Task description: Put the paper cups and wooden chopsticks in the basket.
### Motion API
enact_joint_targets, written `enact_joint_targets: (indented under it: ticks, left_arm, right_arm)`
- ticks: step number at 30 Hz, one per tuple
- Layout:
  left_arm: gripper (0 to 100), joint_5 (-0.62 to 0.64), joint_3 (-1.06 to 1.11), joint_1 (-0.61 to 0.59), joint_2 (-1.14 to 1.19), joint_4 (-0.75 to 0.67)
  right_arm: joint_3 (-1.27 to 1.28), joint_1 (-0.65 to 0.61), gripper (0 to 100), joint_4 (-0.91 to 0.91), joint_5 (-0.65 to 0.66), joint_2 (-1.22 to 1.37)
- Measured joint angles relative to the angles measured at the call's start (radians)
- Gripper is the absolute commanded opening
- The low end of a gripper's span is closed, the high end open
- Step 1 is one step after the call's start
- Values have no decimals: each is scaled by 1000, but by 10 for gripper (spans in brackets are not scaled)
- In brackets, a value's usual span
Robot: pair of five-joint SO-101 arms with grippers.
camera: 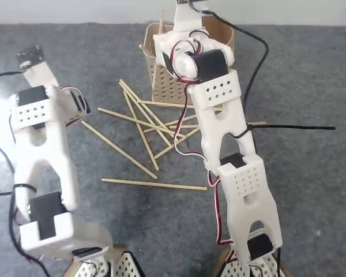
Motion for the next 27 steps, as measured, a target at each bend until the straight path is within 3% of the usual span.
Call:
enact_joint_targets:
  ticks: [27]
  left_arm:
    - [202,2,0,0,0,0]
  right_arm:
    - [0,6,148,5,0,51]
